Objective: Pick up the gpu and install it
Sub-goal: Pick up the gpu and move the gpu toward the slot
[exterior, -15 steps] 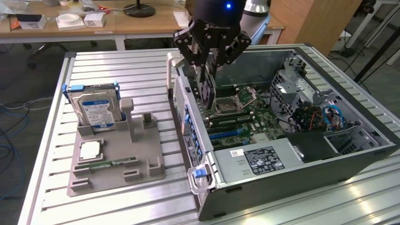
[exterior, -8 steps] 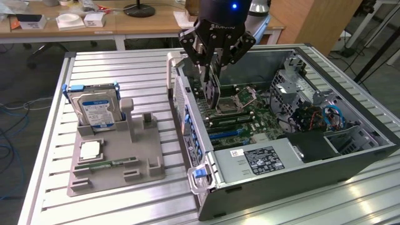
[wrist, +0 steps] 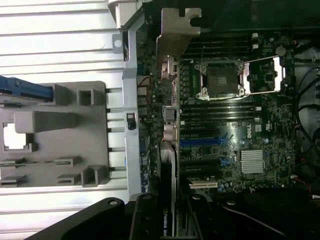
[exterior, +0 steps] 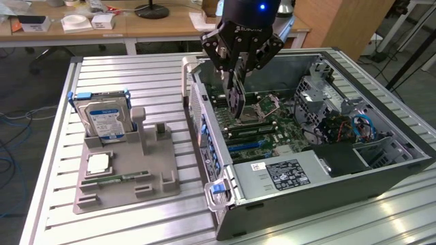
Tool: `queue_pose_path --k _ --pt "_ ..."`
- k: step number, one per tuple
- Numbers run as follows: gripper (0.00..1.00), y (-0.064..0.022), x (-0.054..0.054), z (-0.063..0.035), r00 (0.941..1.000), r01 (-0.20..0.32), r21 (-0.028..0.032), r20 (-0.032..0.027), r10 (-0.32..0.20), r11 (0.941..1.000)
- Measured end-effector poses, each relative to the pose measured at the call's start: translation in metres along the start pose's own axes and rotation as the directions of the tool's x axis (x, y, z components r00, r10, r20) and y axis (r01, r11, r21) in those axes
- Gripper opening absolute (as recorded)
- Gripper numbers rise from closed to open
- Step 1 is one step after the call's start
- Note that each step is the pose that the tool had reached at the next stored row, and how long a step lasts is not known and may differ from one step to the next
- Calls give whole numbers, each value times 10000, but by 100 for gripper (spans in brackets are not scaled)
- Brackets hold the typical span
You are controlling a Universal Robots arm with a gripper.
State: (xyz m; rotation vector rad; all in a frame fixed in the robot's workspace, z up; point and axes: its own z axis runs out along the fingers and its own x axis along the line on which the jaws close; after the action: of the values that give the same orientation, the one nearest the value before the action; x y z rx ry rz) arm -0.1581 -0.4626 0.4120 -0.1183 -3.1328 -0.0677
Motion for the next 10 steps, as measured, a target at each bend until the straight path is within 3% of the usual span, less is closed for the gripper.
queue_pose_path --k 10 --pt "26 8 -108 -1 10000 0 0 0 0 10000"
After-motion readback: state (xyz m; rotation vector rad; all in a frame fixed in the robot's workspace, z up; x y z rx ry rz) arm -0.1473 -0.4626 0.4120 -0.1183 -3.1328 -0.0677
